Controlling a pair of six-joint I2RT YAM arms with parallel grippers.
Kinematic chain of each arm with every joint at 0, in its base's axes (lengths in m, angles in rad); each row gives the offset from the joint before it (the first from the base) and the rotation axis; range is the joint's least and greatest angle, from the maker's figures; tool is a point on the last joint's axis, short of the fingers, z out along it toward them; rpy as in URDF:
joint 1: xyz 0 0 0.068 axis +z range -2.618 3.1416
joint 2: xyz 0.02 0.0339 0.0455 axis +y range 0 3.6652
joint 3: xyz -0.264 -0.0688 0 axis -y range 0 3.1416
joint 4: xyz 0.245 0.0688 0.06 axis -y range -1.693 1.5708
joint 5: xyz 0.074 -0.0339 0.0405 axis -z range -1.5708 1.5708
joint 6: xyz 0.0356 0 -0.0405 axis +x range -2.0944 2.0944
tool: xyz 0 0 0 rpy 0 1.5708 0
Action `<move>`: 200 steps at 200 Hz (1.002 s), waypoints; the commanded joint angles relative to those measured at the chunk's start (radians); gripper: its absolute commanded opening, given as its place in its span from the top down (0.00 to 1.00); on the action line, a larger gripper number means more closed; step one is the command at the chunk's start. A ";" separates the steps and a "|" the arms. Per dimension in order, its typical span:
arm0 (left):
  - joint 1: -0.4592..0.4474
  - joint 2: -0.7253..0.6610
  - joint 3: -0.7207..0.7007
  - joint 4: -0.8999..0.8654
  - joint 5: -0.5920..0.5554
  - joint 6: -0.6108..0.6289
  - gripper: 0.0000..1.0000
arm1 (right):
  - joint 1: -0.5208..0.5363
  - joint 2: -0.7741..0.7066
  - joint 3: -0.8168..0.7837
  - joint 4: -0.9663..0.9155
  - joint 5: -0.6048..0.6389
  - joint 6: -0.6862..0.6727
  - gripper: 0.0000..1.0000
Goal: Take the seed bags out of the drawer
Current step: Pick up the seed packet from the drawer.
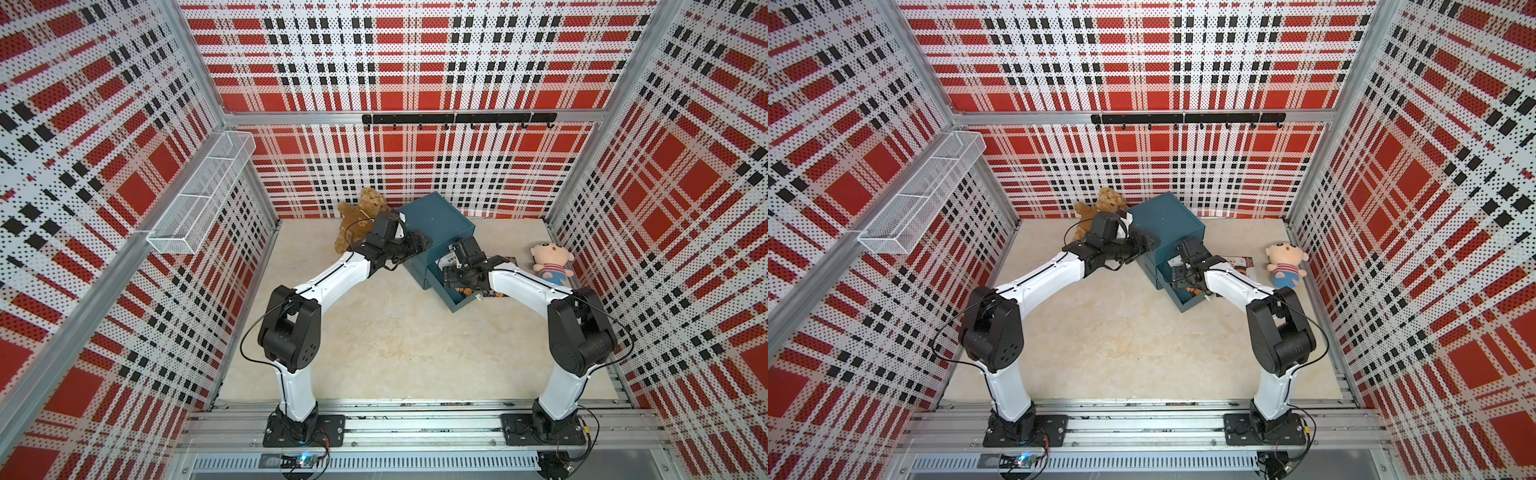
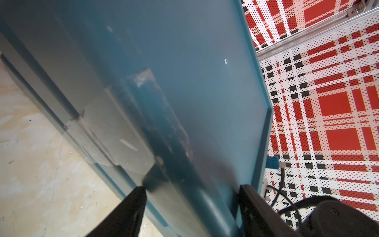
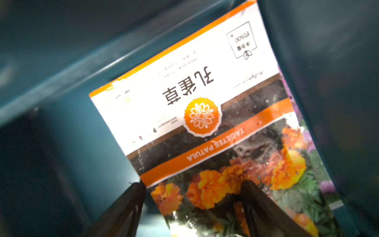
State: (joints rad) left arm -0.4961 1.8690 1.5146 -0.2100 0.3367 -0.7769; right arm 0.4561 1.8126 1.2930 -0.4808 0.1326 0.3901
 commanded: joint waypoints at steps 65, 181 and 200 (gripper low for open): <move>0.002 0.048 -0.022 -0.169 -0.034 0.033 0.25 | 0.007 0.084 -0.004 -0.063 -0.033 0.004 0.68; -0.001 0.057 -0.014 -0.170 -0.036 0.028 0.25 | -0.018 -0.044 0.050 -0.081 -0.096 0.086 1.00; -0.002 0.058 -0.011 -0.169 -0.036 0.028 0.25 | -0.022 -0.081 0.061 -0.100 -0.103 0.097 1.00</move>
State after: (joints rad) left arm -0.4961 1.8694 1.5234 -0.2256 0.3359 -0.7780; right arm 0.4419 1.7988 1.3266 -0.5148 0.0566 0.4599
